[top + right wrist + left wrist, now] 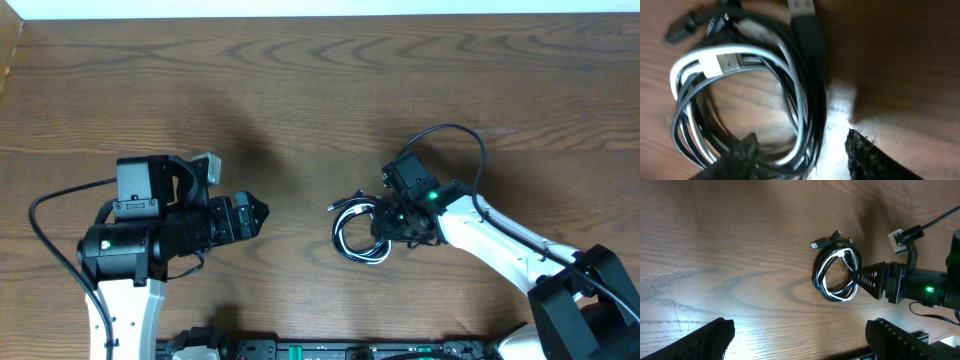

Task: Untangle cables
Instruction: 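Move right gripper down onto the black-and-white cable bundle and grasp it, then lift the bundle with right gripper toward the left gripper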

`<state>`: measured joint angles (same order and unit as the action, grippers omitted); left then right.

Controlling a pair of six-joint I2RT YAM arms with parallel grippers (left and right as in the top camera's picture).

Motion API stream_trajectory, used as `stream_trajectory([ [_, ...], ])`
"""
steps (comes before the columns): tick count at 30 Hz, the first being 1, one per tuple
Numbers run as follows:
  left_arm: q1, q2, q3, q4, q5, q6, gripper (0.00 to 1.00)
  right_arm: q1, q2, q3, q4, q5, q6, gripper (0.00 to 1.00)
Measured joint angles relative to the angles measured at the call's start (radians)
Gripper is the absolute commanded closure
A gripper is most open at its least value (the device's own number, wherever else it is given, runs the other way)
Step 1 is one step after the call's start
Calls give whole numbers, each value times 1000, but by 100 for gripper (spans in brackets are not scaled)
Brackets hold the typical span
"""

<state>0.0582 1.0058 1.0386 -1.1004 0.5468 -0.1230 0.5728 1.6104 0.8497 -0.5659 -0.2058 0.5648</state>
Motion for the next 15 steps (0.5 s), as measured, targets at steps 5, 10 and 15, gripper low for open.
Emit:
stream_trajectory([
  [5,0,0,0,1,0,-8,11,0,5,-2,71,57,-24,62],
  [10,0,0,0,0,0,-9,10,0,25,-2,84,84,-32,59],
  [15,0,0,0,-1,0,-11,10,0,74,7,93,93,-39,83],
])
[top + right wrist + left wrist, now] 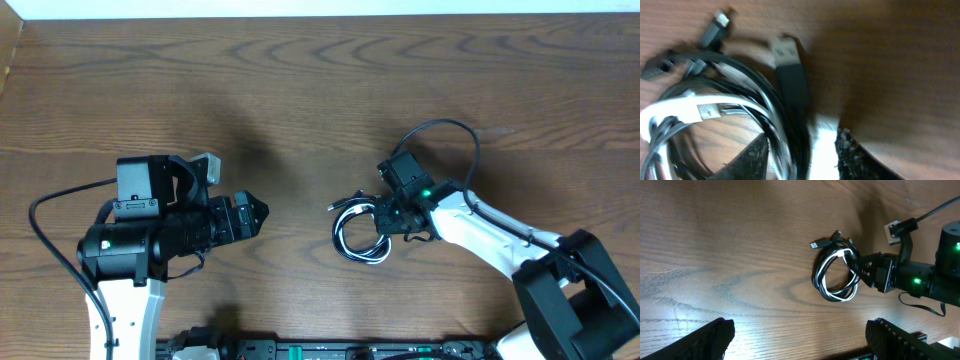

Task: Untangle cables
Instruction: 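Lift the bundle with right gripper toward the left gripper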

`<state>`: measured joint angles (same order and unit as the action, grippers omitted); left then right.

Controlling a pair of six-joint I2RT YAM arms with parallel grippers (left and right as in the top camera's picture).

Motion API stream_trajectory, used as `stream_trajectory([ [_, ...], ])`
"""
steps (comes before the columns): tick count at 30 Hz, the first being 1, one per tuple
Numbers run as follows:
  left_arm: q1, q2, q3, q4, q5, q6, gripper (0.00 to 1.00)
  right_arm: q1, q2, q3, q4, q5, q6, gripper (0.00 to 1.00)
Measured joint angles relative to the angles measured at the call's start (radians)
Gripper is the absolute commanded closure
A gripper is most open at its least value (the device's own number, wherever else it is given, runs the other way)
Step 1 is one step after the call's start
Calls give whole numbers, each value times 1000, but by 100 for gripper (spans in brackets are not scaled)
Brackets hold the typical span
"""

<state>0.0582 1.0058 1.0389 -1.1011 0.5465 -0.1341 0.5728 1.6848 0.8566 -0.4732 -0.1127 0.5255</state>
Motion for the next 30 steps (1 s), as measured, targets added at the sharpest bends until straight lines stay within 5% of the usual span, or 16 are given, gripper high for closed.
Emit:
stream_trajectory([
  [2,0,0,0,0,0,0,10,1,16,7,2,-2,-6,99],
  [6,0,0,0,-1,0,0,11,1,26,20,-2,-6,-6,99],
  [8,0,0,0,-2,0,0,23,1,28,35,-37,-6,-17,99],
  [10,0,0,0,-2,2,3,52,1,28,65,-109,-2,-38,99],
  [17,-16,0,0,35,159,32,63,1,-79,403,-269,5,-221,99],
  [21,-122,0,0,114,257,84,63,1,-167,524,-265,6,-274,99],
  [24,-208,4,0,188,273,95,47,1,-154,523,-265,6,-285,99],
  [30,-316,59,0,249,142,109,44,1,-147,526,-262,1,-296,99],
])
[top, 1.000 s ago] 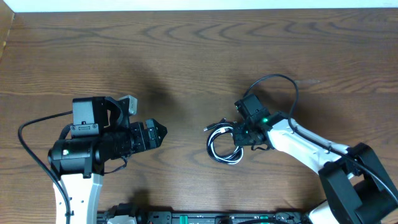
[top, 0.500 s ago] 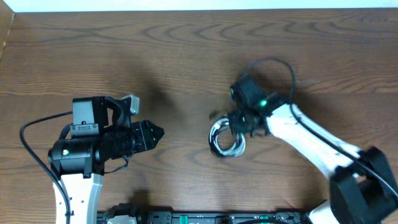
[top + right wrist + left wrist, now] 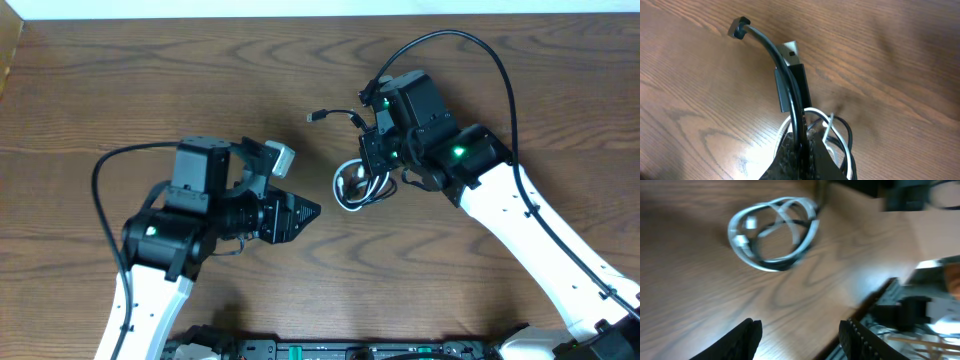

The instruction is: Untangle cables

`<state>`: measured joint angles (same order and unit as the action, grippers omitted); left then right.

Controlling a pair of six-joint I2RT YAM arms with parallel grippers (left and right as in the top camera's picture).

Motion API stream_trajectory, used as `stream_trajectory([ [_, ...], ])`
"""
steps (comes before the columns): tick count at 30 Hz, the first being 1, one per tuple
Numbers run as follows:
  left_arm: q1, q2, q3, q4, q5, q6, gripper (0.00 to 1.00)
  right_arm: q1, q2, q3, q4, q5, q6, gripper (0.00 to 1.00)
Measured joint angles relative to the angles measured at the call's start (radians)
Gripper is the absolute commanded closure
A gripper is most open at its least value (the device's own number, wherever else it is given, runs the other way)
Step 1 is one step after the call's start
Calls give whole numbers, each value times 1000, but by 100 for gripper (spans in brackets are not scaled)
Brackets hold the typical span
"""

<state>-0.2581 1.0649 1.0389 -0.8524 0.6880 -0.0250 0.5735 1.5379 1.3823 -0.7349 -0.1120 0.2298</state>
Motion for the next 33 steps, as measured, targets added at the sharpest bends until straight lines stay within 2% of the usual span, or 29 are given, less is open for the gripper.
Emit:
stream_trajectory([
  [4,-10,71,0,9,-120,0,44,0,0,67,-1,0,-5,99],
  [9,-20,162,0,42,-145,-1,43,0,-37,179,5,0,-26,99],
  [13,-61,197,0,129,-102,-2,29,0,-72,239,7,0,-32,99],
  [16,-97,196,0,200,-79,-8,25,0,-79,242,0,-1,-34,99],
  [26,-130,196,0,400,-58,-107,25,0,-78,242,-16,-1,-37,99],
  [33,-130,197,0,489,-58,-137,29,0,-78,242,-16,-6,-37,99],
])
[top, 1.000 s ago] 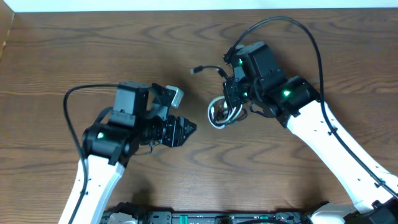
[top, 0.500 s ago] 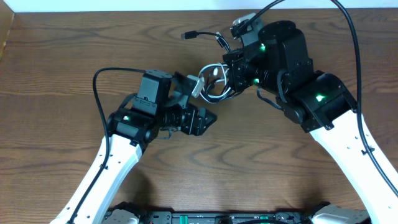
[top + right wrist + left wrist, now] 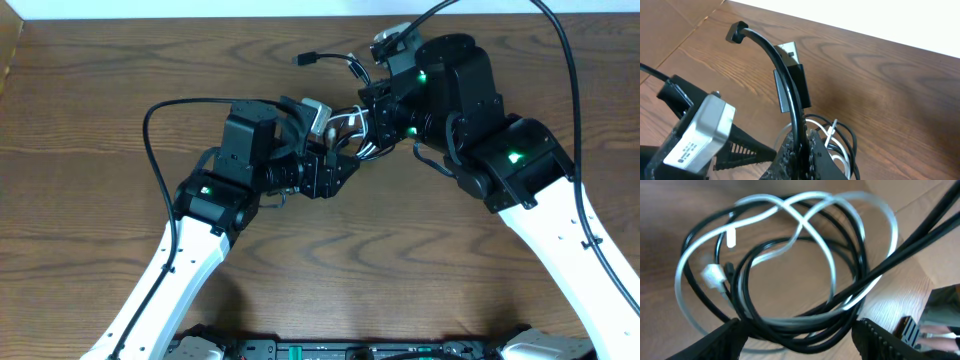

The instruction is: Untangle cables

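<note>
A tangled coil of black and white cables [image 3: 352, 132] hangs above the wooden table [image 3: 120, 80]. My right gripper [image 3: 801, 142] is shut on a black strand of it. That strand rises past a black USB plug [image 3: 790, 80] to a small connector [image 3: 735, 31]. In the left wrist view the coil [image 3: 790, 265] fills the frame, its lowest black loops lying between the spread fingers of my left gripper [image 3: 799, 332], which is open. In the overhead view the left gripper [image 3: 338, 172] sits just below and left of the right gripper [image 3: 378, 125].
Both arms crowd the far middle of the table, their own black supply cables arching over them [image 3: 165, 110]. The white wall edge [image 3: 200, 8] runs along the table's far side. A rail with hardware [image 3: 300, 350] lines the near edge.
My right gripper has carried the hanging coil higher and toward the far edge. My left gripper has come in from the lower left, and its open fingers now straddle the coil's bottom loops.
At first the coil lay flat on the table with my right gripper open at its right edge and the left arm far off to the left. Later the right gripper was shut on a black strand with the coil lifted. The left gripper has now closed in under it.
</note>
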`<state>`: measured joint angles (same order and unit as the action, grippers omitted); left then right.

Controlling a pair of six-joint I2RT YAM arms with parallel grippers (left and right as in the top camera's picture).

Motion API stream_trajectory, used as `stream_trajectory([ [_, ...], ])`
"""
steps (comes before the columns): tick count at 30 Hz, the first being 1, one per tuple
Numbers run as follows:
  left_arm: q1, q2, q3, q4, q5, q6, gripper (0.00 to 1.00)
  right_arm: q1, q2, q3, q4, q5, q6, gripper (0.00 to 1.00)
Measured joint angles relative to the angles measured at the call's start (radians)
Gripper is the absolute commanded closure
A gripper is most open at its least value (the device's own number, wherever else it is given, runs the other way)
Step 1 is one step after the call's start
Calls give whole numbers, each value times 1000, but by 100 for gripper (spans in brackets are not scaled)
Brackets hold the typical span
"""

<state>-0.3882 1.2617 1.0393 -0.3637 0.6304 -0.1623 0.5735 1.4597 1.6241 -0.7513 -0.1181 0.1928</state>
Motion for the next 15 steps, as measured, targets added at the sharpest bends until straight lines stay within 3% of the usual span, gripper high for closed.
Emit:
stream_trajectory([
  [10,-60,0,0,77,0,-2,31,0,-15,0,0,-38,0,99],
  [15,-109,0,0,76,0,-6,50,0,-23,0,0,-50,0,99],
])
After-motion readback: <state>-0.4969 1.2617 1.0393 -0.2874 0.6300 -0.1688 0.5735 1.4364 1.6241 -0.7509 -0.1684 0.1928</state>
